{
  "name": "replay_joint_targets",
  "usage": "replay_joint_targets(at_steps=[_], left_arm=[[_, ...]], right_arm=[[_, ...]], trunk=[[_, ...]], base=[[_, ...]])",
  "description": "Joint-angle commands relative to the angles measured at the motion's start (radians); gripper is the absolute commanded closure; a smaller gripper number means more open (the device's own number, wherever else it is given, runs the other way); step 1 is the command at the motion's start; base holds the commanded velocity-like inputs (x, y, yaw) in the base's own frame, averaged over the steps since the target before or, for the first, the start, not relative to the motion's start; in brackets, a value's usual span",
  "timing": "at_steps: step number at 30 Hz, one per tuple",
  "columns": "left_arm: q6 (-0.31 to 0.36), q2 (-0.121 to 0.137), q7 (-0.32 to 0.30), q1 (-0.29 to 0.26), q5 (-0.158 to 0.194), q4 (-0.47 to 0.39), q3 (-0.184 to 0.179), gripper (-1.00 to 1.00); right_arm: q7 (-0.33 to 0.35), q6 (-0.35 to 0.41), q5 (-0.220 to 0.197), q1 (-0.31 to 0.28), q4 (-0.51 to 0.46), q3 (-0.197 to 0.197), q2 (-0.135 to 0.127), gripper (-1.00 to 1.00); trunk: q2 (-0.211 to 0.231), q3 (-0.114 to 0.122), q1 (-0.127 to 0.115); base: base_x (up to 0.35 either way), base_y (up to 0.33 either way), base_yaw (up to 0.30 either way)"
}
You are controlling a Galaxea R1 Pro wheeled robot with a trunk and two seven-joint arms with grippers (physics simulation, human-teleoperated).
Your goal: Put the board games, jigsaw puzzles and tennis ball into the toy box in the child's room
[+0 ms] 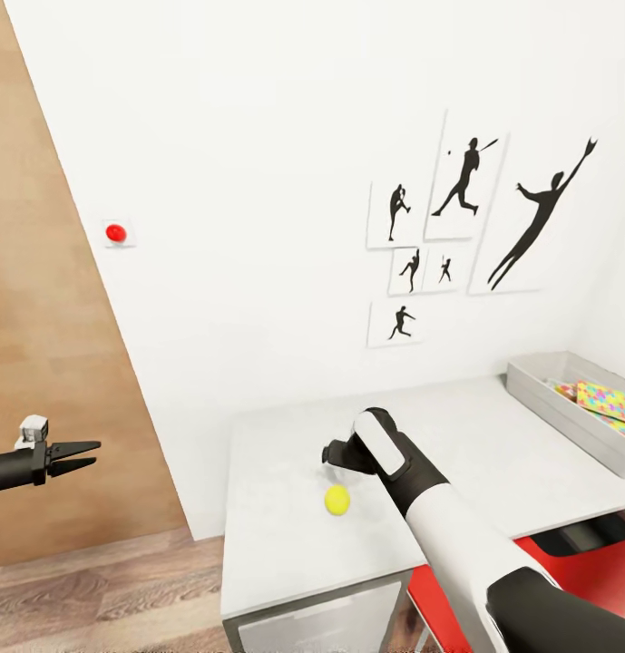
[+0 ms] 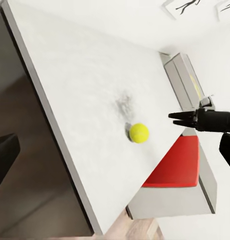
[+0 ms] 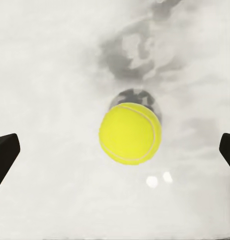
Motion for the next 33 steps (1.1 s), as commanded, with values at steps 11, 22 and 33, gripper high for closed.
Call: replay_joint_targets(at_steps=[11,22,33], left_arm=[[0.011,0.0,-0.006,-0.001,-0.011,0.0,0.007,-1.0],[0.011,0.0,-0.006,-0.001,-0.011,0.0,0.007,-1.0],[0.011,0.0,-0.006,-0.001,-0.011,0.0,0.007,-1.0]], right_arm=[[0.056,-0.041,-0.006,-0.001,0.07,0.004,0.0,-1.0],[0.091,-0.092,0.121,-0.003,0.071,0.003,0.0,-1.0],[0.182,-0.097,0.154,-0.003,0.071,0.004,0.0,-1.0]], trunk=[[-0.002,-0.02,0.0],[-0.002,-0.038,0.0],[-0.002,-0.056,0.0]], base=[[0.0,0.0,0.0],[0.116,0.0,0.0],[0.01,0.0,0.0]])
